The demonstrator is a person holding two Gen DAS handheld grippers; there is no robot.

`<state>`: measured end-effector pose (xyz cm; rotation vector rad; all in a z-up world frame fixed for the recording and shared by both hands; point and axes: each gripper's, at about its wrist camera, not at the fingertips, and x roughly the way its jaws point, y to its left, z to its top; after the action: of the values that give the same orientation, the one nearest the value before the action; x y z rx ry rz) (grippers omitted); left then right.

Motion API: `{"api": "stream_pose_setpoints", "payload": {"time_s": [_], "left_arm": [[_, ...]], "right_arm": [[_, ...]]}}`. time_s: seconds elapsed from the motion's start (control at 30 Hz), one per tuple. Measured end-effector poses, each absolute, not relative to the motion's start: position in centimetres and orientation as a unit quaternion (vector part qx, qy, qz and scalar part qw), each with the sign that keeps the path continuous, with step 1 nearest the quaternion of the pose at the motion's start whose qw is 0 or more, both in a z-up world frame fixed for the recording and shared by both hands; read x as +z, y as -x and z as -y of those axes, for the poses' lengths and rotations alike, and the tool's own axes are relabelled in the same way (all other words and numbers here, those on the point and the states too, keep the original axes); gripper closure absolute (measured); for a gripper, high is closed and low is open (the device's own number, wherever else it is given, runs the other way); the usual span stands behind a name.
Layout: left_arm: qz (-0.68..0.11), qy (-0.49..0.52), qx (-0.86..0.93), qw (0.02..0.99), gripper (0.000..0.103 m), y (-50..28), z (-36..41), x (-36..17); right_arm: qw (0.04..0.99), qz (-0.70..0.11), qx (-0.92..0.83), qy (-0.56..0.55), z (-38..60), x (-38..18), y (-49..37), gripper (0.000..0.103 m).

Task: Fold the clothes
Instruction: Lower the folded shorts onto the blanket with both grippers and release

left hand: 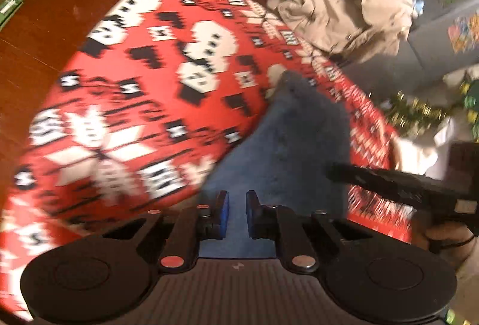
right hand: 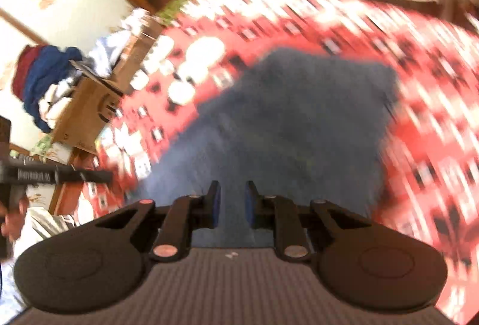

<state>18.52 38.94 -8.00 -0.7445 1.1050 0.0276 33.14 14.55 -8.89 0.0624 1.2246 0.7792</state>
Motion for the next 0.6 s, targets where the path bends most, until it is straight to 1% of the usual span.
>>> {"api": "stream_pose_setpoints", "payload": {"time_s": [0.07, 0.17, 0.3, 0.33, 0.37, 0.4, 0.43, 0.6], "left_arm": [[-0.5, 0.384, 0.031, 0.775, 0.094, -18.7, -37.9, -9.3], [-0.463, 0.456, 0.088, 0.755, 0.094, -18.0, -37.2, -11.1], [-0.398, 0.568, 0.177, 0.698, 0.095, -16.3, -36.9, -13.7], [-0.389, 0.585, 0.191, 0.686, 0.097, -15.8, -36.9, -14.4], [-0.384, 0.593, 0.197, 0.68, 0.1, -15.4, -36.9, -14.8], [-0.379, 0.6, 0.198, 0.676, 0.1, -15.1, -36.9, -15.2], [-0.374, 0.606, 0.194, 0.675, 0.1, -14.8, -36.9, -15.3], [-0.396, 0.588, 0.173, 0.684, 0.1, -14.6, -37.7, -14.9]], "right_arm": [[0.745, -0.546, 0.381, -0.038, -16.6, -9.1, -34.9, 0.088], [0.726, -0.545, 0.417, -0.049, -19.3, -10.2, -37.2, 0.093], [0.69, -0.578, 0.43, -0.064, -21.8, -13.0, -38.8, 0.095], [0.684, -0.585, 0.43, -0.07, -22.1, -13.7, -38.9, 0.095], [0.687, -0.586, 0.425, -0.067, -22.4, -14.2, -39.2, 0.095], [0.696, -0.584, 0.414, -0.057, -22.4, -14.7, -39.5, 0.097], [0.707, -0.58, 0.401, -0.048, -22.3, -15.1, -40.0, 0.102], [0.72, -0.575, 0.381, -0.075, -20.8, -15.9, -43.5, 0.103]]}}
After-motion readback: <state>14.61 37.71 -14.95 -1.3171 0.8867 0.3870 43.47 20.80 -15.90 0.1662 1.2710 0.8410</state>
